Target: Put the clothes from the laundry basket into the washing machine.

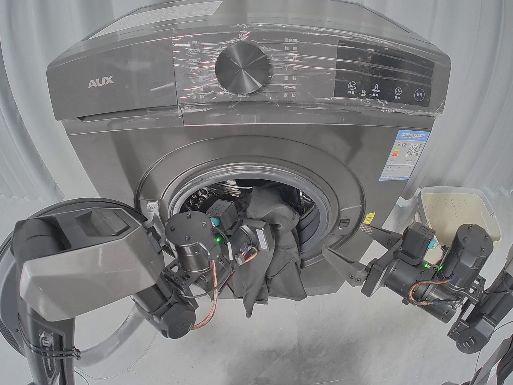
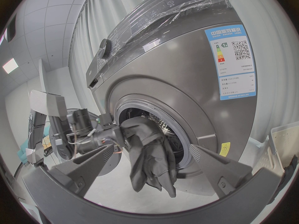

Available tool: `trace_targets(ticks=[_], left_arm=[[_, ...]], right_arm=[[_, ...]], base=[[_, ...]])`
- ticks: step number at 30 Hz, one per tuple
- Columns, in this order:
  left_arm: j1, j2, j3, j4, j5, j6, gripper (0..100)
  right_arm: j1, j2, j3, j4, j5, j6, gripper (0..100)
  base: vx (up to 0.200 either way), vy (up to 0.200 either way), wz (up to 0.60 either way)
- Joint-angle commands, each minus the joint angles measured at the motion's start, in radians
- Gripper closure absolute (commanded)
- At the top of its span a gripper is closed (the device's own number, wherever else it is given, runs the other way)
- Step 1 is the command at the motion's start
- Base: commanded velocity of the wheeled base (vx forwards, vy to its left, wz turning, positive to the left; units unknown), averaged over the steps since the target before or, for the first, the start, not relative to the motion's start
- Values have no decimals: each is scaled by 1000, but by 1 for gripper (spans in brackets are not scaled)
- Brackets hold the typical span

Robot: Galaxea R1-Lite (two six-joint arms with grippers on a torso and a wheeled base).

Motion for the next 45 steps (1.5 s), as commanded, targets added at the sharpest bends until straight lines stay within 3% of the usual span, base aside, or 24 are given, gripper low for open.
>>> trace_targets(ticks=[1, 7, 12, 18, 21, 26, 32, 43, 44, 45], left_arm=[[51, 120, -115, 5, 18, -8, 100], [83, 195, -208, 19, 32, 14, 100], [84, 238, -297, 54, 45, 15, 100], [86, 312, -448, 152, 45, -9, 100], [89, 327, -481, 177, 45, -11, 100], [118, 408, -658, 290, 64, -12, 100], [152, 468, -830, 350, 70, -15, 100], [164, 474, -865, 387, 72, -21, 100], [164, 474, -863, 387, 72, -23, 0], [164, 474, -863, 382, 72, -24, 0]], right_arm=[[10, 5, 1, -1, 0, 1, 0], [13, 5, 0, -1, -1, 8, 0], [19, 11, 0, -1, -1, 12, 0], [27, 17, 1, -1, -1, 15, 0], [27, 17, 1, -1, -1, 15, 0], [27, 19, 1, -1, 0, 15, 0], [27, 19, 1, -1, 2, 15, 0], [29, 19, -2, -1, 2, 15, 0], [29, 19, 0, -1, 2, 15, 0], [27, 19, 0, -1, 2, 15, 0]], base=[[0, 0, 0], [0, 0, 0], [0, 0, 0], [0, 0, 0], [0, 0, 0], [0, 0, 0], [0, 0, 0], [0, 0, 0], [0, 0, 0], [0, 0, 0]])
